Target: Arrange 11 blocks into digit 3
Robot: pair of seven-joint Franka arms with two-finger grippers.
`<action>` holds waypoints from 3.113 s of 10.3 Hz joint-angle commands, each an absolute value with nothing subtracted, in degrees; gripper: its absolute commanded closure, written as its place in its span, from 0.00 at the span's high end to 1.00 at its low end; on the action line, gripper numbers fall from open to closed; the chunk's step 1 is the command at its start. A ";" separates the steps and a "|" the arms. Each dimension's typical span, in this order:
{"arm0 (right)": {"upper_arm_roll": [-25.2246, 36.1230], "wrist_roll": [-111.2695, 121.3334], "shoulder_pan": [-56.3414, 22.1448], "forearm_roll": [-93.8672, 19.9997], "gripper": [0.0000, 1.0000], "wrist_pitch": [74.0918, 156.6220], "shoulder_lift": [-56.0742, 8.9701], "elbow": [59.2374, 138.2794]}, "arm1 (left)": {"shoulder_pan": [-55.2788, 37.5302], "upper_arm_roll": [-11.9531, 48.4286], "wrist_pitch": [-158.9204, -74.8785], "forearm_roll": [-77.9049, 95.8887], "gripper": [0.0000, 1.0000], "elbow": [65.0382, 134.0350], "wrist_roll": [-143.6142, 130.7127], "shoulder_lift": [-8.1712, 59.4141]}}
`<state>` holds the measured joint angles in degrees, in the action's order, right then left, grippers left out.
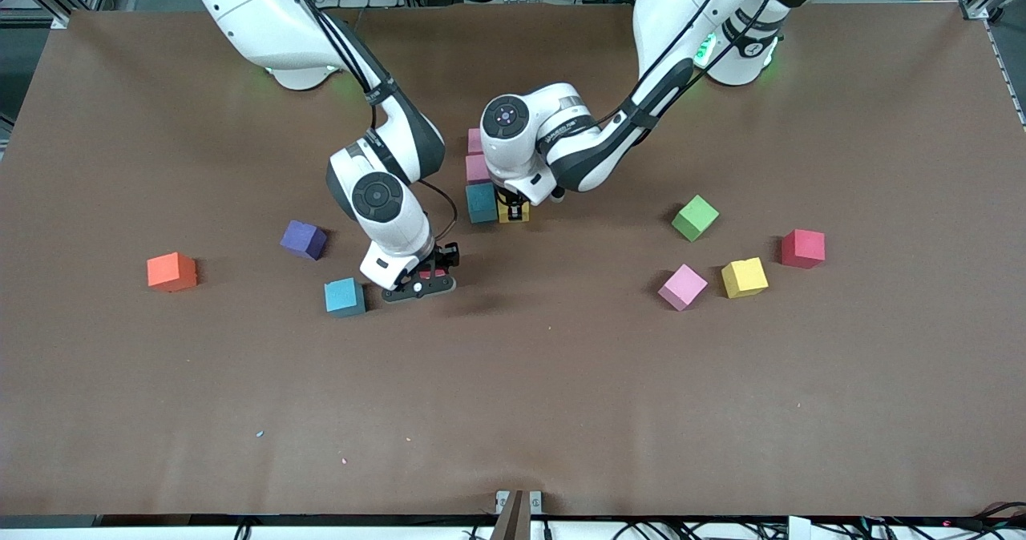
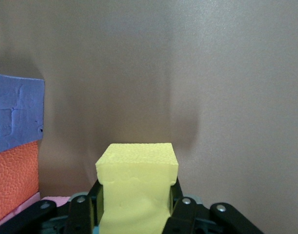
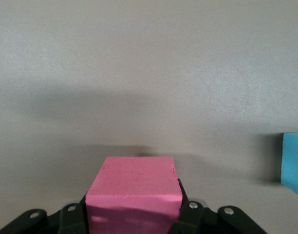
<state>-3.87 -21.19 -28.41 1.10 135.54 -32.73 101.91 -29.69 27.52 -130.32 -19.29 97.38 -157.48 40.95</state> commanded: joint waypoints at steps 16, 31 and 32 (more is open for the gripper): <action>-4.13 -28.27 -30.22 0.79 0.24 134.74 -32.43 101.16 | -27.70 28.64 -130.25 -21.62 1.00 103.87 -161.03 31.05; -4.04 -41.31 -38.94 -0.26 0.24 136.14 -37.79 99.22 | 9.82 36.30 -126.30 -19.42 1.00 109.95 -90.66 23.64; -4.04 -41.31 -38.94 -0.26 0.24 136.06 -37.79 99.66 | 12.28 36.39 -126.30 -19.25 1.00 109.95 -86.27 24.25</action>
<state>-4.13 -40.33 -38.68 0.26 135.97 -37.69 99.05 9.08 35.36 -126.78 -20.20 109.78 -91.83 23.58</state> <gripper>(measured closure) 0.388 0.000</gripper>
